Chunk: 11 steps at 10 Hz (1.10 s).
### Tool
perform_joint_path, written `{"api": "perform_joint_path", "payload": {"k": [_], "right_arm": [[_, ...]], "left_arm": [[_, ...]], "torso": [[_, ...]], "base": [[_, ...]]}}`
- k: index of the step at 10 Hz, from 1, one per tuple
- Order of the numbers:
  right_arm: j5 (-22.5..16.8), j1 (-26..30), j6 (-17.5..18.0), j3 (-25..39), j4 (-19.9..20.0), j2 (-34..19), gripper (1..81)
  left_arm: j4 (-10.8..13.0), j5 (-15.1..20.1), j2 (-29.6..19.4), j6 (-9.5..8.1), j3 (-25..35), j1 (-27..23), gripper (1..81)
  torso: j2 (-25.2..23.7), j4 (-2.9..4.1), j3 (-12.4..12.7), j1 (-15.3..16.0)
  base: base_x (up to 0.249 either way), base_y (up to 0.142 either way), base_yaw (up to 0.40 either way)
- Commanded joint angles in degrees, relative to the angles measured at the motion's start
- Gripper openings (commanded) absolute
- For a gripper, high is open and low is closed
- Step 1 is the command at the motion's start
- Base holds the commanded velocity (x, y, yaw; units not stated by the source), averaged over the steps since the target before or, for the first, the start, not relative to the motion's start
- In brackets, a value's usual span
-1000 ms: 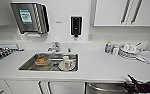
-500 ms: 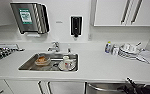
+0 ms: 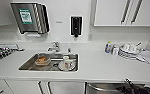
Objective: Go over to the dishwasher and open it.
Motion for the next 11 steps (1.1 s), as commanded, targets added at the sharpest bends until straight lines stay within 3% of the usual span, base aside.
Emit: {"api": "perform_joint_path", "payload": {"k": [1, 4, 8, 11], "right_arm": [[-4.23, 3.95, -0.68, -2.7, -0.43, 2.09, 81.1], [-5.2, 1.32, -0.76, -1.65, -1.93, 0.68, 81.1], [-5.47, -1.14, -0.76, 5.55, -6.14, -6.51, 81.1], [-5.47, -3.42, -0.76, 6.88, -6.85, -7.14, 81.1]], "left_arm": [[0.34, 1.07, -1.78, 0.44, 1.14, -4.95, 81.1], [0.25, 0.98, -0.99, 0.44, -0.26, -4.61, 81.1], [0.25, 1.07, 0.42, 0.44, -0.97, -4.61, 81.1], [0.25, 1.07, 0.77, 0.44, -0.97, -4.52, 81.1]], "torso": [[0.0, 0.0, 0.0, 0.0], [0.0, 0.0, 0.0, 0.0], [0.02, 0.0, 0.0, 0.0], [0.02, 0.0, 0.0, 0.0]], "base": [[0.0, 0.0, 0.0], [0.0, 0.0, 0.0], [0.0, 0.0, 0.0], [0.0, 0.0, 0.0]]}}
